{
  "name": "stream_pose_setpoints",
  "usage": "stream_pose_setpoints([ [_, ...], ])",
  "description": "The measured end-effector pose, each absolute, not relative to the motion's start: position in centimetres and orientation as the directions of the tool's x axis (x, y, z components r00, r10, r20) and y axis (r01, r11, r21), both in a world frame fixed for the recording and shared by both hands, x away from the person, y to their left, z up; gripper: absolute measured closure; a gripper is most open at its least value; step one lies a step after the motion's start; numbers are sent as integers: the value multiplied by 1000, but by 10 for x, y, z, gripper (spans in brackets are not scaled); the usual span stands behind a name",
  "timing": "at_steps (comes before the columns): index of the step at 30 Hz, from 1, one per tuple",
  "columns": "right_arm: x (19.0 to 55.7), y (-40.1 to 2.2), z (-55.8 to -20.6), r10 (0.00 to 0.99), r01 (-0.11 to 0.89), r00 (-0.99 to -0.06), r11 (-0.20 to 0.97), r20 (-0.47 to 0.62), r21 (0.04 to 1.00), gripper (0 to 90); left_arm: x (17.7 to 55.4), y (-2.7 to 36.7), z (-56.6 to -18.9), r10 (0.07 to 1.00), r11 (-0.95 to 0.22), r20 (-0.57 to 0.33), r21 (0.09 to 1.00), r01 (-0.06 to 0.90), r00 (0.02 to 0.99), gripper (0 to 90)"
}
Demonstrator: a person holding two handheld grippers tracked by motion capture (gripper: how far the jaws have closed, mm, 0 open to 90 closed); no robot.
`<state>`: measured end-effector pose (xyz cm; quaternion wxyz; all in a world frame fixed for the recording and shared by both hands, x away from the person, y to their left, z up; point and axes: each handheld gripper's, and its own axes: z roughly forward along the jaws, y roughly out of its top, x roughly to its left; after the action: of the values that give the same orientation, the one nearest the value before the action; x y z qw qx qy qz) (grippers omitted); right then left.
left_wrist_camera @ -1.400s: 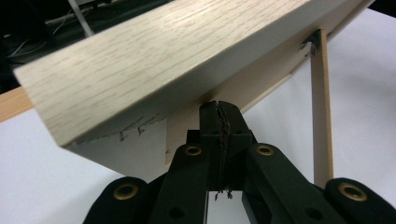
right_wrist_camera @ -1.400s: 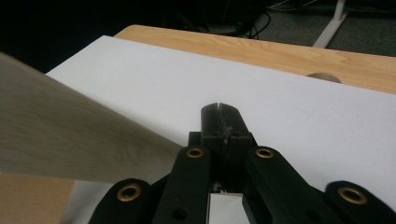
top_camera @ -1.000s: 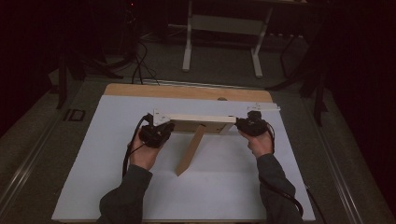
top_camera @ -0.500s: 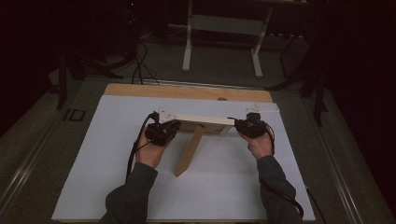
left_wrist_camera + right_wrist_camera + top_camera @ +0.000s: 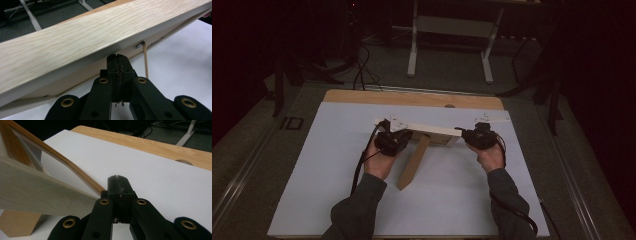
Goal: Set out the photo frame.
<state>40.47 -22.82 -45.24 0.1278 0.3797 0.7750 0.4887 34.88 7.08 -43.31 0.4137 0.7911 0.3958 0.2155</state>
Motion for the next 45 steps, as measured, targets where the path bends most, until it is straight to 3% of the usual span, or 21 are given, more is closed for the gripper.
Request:
stream_pose_setpoints([
  [45, 387, -219, -450, 676, 427, -721, 261, 152, 866, 900, 342, 41, -426, 749, -387, 14, 821, 420, 663, 899],
])
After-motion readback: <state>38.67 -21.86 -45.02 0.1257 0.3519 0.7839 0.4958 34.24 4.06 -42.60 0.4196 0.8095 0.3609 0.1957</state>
